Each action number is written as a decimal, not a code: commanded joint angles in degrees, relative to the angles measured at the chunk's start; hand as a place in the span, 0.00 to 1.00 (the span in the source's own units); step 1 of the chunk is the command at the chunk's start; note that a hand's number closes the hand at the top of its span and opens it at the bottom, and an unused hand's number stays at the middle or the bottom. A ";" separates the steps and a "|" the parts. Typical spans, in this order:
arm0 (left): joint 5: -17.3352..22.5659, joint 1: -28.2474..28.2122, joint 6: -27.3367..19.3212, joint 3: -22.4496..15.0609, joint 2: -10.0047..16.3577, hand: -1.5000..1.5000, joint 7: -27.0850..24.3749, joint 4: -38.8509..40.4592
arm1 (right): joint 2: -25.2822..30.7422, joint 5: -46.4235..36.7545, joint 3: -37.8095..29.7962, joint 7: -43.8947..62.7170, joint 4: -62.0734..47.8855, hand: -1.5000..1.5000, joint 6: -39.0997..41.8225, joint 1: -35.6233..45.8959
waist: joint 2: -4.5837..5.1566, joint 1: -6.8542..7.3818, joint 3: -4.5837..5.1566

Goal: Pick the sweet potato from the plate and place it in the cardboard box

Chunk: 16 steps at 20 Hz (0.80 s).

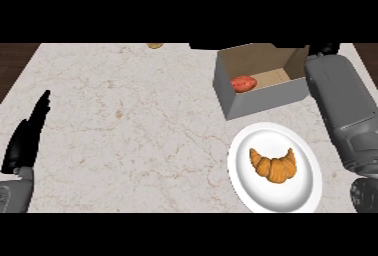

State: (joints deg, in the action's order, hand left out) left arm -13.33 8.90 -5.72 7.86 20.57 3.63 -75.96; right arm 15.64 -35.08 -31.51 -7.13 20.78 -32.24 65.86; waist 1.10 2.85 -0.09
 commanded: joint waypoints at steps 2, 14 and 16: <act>0.12 1.25 0.79 1.33 1.54 0.50 2.57 -0.33 | 2.49 6.38 -4.08 -6.81 3.10 0.00 3.11 -3.43 | -0.74 -2.02 0.01; 1.12 -4.00 1.01 3.83 1.04 0.50 -2.57 0.89 | 15.15 13.31 -5.10 -4.41 14.45 0.00 18.84 -19.05 | -1.43 -3.77 0.12; 1.33 -6.26 0.82 3.78 0.49 0.50 -0.37 -2.93 | 14.52 15.02 -4.65 -3.20 21.12 0.00 22.31 -24.17 | -1.87 -4.38 0.15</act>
State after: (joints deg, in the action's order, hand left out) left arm -12.76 4.49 -5.41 10.77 20.85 3.08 -77.07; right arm 27.72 -22.31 -36.26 -11.71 35.14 -15.61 48.22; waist -0.40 -0.80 0.03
